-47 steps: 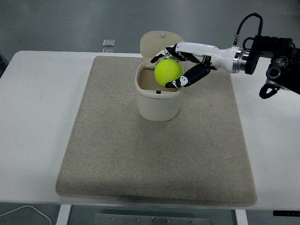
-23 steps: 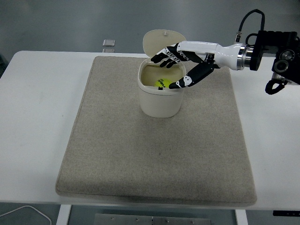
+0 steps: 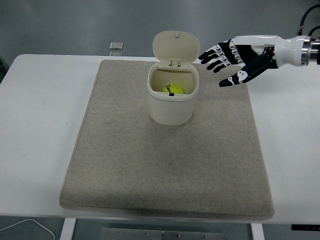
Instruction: Pick up the tennis ball and place it in the box.
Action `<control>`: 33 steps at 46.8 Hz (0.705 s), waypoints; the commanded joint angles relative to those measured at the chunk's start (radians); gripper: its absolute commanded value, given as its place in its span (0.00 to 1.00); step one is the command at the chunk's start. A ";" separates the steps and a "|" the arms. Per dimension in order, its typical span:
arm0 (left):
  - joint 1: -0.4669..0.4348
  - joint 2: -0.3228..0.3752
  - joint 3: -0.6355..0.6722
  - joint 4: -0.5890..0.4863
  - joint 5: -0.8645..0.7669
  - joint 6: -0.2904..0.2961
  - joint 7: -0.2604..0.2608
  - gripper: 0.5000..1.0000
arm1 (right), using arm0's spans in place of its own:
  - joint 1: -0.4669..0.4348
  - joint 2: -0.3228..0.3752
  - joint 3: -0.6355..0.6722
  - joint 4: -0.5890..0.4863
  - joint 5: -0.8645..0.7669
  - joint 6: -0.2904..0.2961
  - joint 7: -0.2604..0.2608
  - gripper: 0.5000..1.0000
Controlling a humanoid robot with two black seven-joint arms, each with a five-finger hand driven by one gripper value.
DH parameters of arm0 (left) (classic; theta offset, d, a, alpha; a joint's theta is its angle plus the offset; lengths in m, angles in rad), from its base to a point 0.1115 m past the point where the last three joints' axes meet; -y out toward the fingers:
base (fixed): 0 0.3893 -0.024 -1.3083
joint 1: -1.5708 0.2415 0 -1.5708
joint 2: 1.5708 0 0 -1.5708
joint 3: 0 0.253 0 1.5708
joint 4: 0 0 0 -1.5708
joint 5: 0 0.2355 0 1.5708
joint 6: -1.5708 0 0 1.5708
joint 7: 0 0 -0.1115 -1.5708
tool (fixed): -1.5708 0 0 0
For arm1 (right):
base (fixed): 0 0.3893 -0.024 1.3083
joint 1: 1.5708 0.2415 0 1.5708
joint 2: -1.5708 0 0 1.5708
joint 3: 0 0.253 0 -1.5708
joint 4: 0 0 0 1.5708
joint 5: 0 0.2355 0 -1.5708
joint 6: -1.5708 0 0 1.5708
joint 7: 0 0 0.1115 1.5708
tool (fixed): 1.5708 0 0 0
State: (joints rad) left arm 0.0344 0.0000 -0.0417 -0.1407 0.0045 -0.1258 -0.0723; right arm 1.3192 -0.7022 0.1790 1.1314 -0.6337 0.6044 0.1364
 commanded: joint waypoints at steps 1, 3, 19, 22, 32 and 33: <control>0.001 0.000 0.000 0.000 0.000 0.000 0.000 0.99 | -0.032 -0.008 0.011 -0.021 0.005 0.000 0.000 0.72; -0.001 0.000 0.000 0.001 0.000 0.000 0.000 0.99 | -0.037 -0.008 0.011 -0.036 0.026 0.000 -0.001 0.72; 0.001 0.000 0.000 0.001 0.000 0.000 0.000 0.99 | -0.055 0.012 0.011 -0.191 0.293 -0.069 -0.035 0.72; -0.001 0.000 0.000 0.001 0.000 0.000 0.000 0.99 | -0.072 0.035 0.013 -0.228 0.354 -0.101 -0.035 0.72; -0.001 0.000 0.000 0.001 0.000 0.000 0.000 0.99 | -0.135 0.164 0.016 -0.387 0.529 -0.195 -0.029 0.72; 0.001 0.000 0.000 0.000 0.000 0.000 0.000 0.99 | -0.140 0.174 0.016 -0.398 0.543 -0.196 -0.029 0.72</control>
State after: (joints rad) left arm 0.0349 0.0000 -0.0413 -0.1405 0.0047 -0.1259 -0.0721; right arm 1.1945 -0.5603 0.1927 0.7680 -0.1252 0.4153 0.1028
